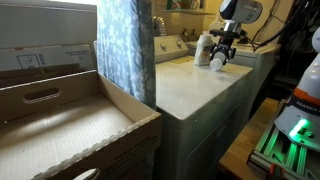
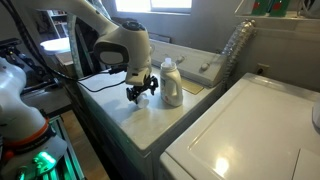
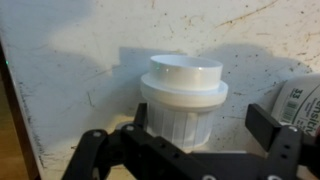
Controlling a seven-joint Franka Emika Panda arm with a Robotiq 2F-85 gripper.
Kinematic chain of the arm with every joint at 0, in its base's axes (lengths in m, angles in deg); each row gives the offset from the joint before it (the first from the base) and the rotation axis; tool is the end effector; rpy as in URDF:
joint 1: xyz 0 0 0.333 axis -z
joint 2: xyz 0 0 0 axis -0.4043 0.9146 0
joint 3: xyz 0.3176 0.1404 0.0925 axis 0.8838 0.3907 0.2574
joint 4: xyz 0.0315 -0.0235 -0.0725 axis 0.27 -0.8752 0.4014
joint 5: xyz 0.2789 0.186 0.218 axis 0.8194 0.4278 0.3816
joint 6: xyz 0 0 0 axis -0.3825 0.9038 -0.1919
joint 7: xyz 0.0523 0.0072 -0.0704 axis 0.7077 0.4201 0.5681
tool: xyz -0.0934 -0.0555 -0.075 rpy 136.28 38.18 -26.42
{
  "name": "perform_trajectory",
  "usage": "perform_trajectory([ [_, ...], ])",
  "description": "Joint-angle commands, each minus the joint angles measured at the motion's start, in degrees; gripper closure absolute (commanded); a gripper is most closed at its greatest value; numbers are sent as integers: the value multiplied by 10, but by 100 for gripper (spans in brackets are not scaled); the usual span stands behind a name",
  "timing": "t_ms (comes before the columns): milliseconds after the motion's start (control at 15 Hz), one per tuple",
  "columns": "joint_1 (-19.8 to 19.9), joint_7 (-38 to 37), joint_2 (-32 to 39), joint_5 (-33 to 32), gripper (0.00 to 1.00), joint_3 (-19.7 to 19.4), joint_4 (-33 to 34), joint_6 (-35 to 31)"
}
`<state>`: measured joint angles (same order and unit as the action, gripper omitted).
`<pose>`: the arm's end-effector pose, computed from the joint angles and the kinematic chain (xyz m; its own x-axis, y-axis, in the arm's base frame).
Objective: Flip the white lid, pick up the white lid and place it on the detergent the right way up
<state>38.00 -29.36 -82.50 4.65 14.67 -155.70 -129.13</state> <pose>0.4060 -0.1756 0.3236 -0.0826 -0.9783 -0.1902 -0.9874 0.1062 -0.1172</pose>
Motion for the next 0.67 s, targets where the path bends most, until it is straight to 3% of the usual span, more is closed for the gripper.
perform_trajectory([
  [0, -6, 17, 18, 34, 0, -9, 5, 15],
  [67, -7, 18, 23, 37, 4, -9, 7, 18],
  [200, -8, 18, 31, 40, 29, -9, 10, 21],
  [267, -8, 15, 33, 39, 29, -9, 11, 23],
  [533, -4, -10, 20, -11, 61, -6, 9, 22],
  [600, -2, -24, 11, -35, 62, -3, 7, 19],
])
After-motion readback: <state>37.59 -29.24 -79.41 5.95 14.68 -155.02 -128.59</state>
